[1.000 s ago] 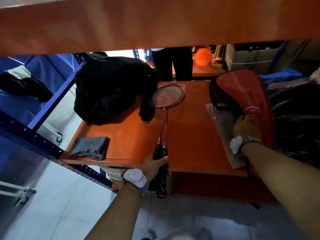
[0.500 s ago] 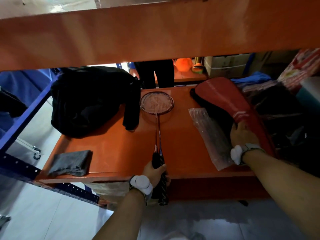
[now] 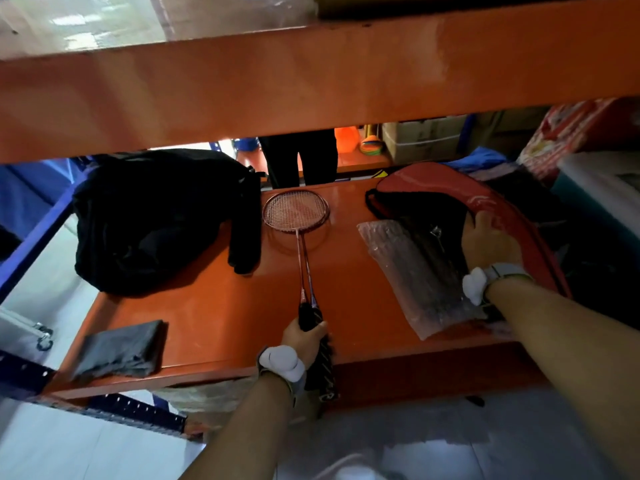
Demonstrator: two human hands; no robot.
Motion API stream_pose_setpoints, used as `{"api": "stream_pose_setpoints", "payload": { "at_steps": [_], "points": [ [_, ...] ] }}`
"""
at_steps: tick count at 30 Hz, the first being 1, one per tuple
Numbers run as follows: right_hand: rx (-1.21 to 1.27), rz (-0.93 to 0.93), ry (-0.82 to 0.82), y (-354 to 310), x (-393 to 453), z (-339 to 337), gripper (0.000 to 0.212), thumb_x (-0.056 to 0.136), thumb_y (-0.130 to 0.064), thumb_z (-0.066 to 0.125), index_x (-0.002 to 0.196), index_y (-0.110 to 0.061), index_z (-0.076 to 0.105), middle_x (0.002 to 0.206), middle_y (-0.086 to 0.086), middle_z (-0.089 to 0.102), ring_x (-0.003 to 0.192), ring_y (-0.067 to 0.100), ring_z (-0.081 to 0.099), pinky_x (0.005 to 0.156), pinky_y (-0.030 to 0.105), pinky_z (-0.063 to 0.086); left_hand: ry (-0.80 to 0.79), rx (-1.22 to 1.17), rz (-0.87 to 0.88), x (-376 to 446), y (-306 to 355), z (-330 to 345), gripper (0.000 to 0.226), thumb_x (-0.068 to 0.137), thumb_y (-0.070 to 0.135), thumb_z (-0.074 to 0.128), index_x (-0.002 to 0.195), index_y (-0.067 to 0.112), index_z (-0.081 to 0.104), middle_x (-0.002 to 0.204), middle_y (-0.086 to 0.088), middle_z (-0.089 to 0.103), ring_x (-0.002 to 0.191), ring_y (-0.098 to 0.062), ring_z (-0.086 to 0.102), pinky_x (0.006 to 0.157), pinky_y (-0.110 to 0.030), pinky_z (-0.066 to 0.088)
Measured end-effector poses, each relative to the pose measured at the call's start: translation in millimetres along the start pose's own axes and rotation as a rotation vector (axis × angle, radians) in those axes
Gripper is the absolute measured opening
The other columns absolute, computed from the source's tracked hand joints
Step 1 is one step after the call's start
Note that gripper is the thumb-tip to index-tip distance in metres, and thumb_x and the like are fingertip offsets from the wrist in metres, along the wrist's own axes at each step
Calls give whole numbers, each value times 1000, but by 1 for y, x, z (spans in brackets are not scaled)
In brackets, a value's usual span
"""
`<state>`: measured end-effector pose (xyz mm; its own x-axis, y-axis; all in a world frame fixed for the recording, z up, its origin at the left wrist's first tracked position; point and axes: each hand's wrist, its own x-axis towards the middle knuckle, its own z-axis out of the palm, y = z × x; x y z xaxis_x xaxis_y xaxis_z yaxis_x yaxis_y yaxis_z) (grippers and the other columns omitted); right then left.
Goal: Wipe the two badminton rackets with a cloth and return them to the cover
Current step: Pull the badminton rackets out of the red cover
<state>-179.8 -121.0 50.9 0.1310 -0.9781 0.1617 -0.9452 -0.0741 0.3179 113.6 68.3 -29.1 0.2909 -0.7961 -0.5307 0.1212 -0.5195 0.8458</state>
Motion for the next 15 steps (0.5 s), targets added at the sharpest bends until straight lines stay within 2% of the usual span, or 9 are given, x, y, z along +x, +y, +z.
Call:
{"api": "stream_pose_setpoints", "payload": {
  "at_steps": [2, 6, 9, 11, 13, 15],
  "points": [
    [70, 20, 55, 10, 2, -7, 42, 94, 5, 32, 134, 12, 44, 117, 36, 51, 86, 48, 63, 72, 52, 54, -13, -53, -7, 2, 2, 5, 33, 96, 16, 62, 126, 6, 51, 86, -16, 65, 70, -35, 65, 64, -40, 55],
    [142, 126, 71, 34, -5, -5, 45, 94, 3, 33, 139, 11, 36, 123, 37, 46, 91, 47, 61, 76, 50, 52, 21, -76, 7, 4, 6, 12, 32, 95, 14, 63, 124, 2, 54, 87, -17, 66, 70, -34, 65, 62, -39, 55],
    [232, 155, -25, 35, -13, 18, 40, 96, -2, 36, 135, 6, 44, 123, 32, 48, 100, 43, 59, 81, 47, 52, 20, -98, -11, 5, 6, 12, 33, 95, 13, 63, 124, 0, 54, 92, -21, 66, 75, -36, 64, 72, -45, 56],
    [296, 216, -141, 26, -18, 36, 36, 100, -12, 37, 132, 1, 46, 128, 28, 48, 111, 42, 54, 88, 48, 48, 19, -101, -21, 5, 3, 10, 33, 95, 12, 62, 124, -2, 54, 93, -23, 65, 77, -38, 63, 76, -49, 56],
    [362, 227, -274, 16, -24, 49, 37, 100, -22, 40, 132, -3, 44, 132, 24, 48, 117, 41, 51, 92, 48, 47, 23, -108, -26, 3, 3, 5, 33, 95, 11, 62, 123, -3, 53, 90, -23, 65, 75, -37, 63, 76, -50, 56],
    [369, 204, -323, 10, -30, 58, 37, 96, -22, 49, 130, -7, 47, 134, 20, 46, 119, 40, 49, 92, 47, 47, 10, -114, -43, 1, 3, 1, 33, 95, 10, 62, 124, -3, 52, 87, -22, 65, 72, -36, 63, 73, -47, 56]
  ]
}}
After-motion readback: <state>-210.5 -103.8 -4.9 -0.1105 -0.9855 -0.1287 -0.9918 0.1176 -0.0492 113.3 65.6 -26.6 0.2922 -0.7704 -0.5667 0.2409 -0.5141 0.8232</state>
